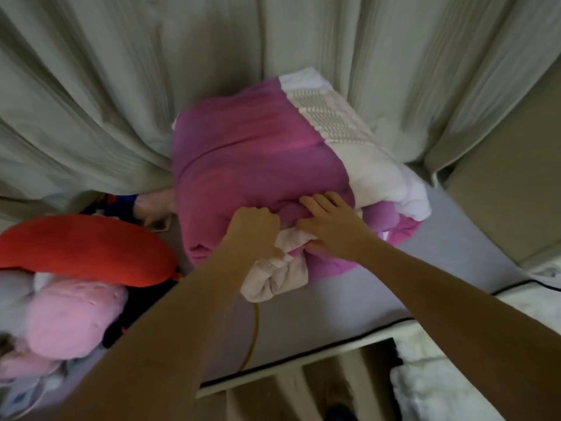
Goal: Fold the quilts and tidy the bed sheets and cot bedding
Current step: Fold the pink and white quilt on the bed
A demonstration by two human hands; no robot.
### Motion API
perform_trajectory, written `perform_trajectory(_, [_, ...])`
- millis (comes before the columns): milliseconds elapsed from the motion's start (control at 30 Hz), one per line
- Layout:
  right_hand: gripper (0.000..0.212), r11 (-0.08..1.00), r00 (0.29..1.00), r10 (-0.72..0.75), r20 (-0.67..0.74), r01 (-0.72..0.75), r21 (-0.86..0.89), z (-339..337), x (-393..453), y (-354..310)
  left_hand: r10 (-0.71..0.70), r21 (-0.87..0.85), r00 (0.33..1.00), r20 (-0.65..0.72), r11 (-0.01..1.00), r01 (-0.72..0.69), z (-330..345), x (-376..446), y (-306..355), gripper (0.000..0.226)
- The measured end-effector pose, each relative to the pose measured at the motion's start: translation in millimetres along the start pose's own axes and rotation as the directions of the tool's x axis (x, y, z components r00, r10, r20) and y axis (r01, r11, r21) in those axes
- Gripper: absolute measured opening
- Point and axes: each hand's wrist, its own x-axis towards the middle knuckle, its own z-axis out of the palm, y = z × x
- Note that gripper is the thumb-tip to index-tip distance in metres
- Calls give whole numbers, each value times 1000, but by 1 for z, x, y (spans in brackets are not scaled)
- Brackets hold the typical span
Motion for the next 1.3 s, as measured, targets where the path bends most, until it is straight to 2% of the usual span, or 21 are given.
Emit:
perform_trajectory(33, [43, 996, 994, 86, -71, -82, 46, -4, -11, 0, 25, -5, 999, -29, 1000, -25, -9, -2, -4, 58])
perform_trajectory(100, [39, 911, 906, 381, -186, -333, 245, -6, -34, -7, 118, -14, 943, -312, 992, -129, -14, -6, -8, 49])
perform_trajectory(133, [35, 782, 790, 584, -188, -485, 392, -7, -47, -8, 157, -4, 875, -458, 984, -179, -14, -4, -2, 50])
perform_trajectory(167, [30, 556, 596, 792, -131, -617, 556, -5, -58, -5, 175, 4, 819, -546, 978, -207, -15, 2, 9, 60])
perform_trajectory(200, [27, 241, 336, 942, -5, -666, 706, -3, -64, -1, 181, 17, 808, -560, 978, -207, -16, 9, 19, 76])
perform_trajectory(233, [27, -123, 77, 973, 216, -619, 775, 0, -69, 7, 188, 30, 845, -500, 979, -199, -16, 20, 34, 92])
perform_trajectory(267, [31, -460, -103, 873, 476, -498, 735, 5, -72, 16, 183, 31, 883, -433, 982, -189, -15, 34, 54, 105])
perform_trajectory(300, [40, -693, -174, 704, 689, -382, 612, 11, -74, 25, 170, 31, 910, -379, 985, -171, -15, 46, 71, 112])
perform_trajectory(333, [49, -825, -168, 542, 824, -293, 483, 17, -75, 31, 147, 29, 926, -346, 989, -146, -14, 57, 84, 117])
perform_trajectory(367, [56, -893, -145, 429, 892, -215, 394, 22, -74, 33, 112, 28, 935, -338, 994, -109, -12, 62, 91, 123])
perform_trajectory(467, [93, -970, -70, 243, 967, -22, 242, 46, -74, 45, 33, 47, 933, -358, 999, -17, 7, 86, 107, 136])
perform_trajectory(533, [104, -991, -27, 131, 991, 21, 131, 56, -74, 49, 26, 77, 903, -429, 997, 8, 15, 90, 111, 121])
perform_trajectory(600, [93, -995, 55, 83, 995, 53, 80, 63, -74, 52, 26, 63, 877, -479, 998, 5, 21, 94, 113, 103])
perform_trajectory(667, [64, -980, 136, 200, 970, 43, 196, 68, -70, 54, 4, 56, 879, -477, 998, 26, 17, 98, 113, 101])
perform_trajectory(700, [53, -963, 130, 271, 954, 27, 270, 68, -67, 54, -1, 56, 882, -471, 998, 31, 15, 100, 112, 102])
perform_trajectory(833, [43, -892, -97, 446, 890, 35, 451, 59, -55, 71, -44, 14, 879, -476, 998, 57, 1, 101, 106, 102])
perform_trajectory(867, [41, -860, -127, 503, 855, 29, 510, 50, -53, 80, -68, -16, 879, -472, 998, 68, -5, 101, 105, 102])
perform_trajectory(933, [35, -793, -107, 604, 790, 13, 609, 25, -43, 100, -133, -72, 878, -459, 991, 112, -22, 104, 102, 103])
perform_trajectory(1100, [26, -637, -177, 759, 627, -3, 771, 8, -36, 156, -271, -205, 836, -478, 959, 194, -58, 134, 129, 100])
perform_trajectory(1200, [24, -690, -295, 695, 655, -20, 723, 51, -73, 174, -245, -296, 888, -388, 946, 132, -26, 154, 191, 106])
perform_trajectory(1300, [25, -776, -331, 620, 711, -122, 619, 104, -126, 177, -132, -334, 951, -279, 942, 33, 26, 176, 244, 111])
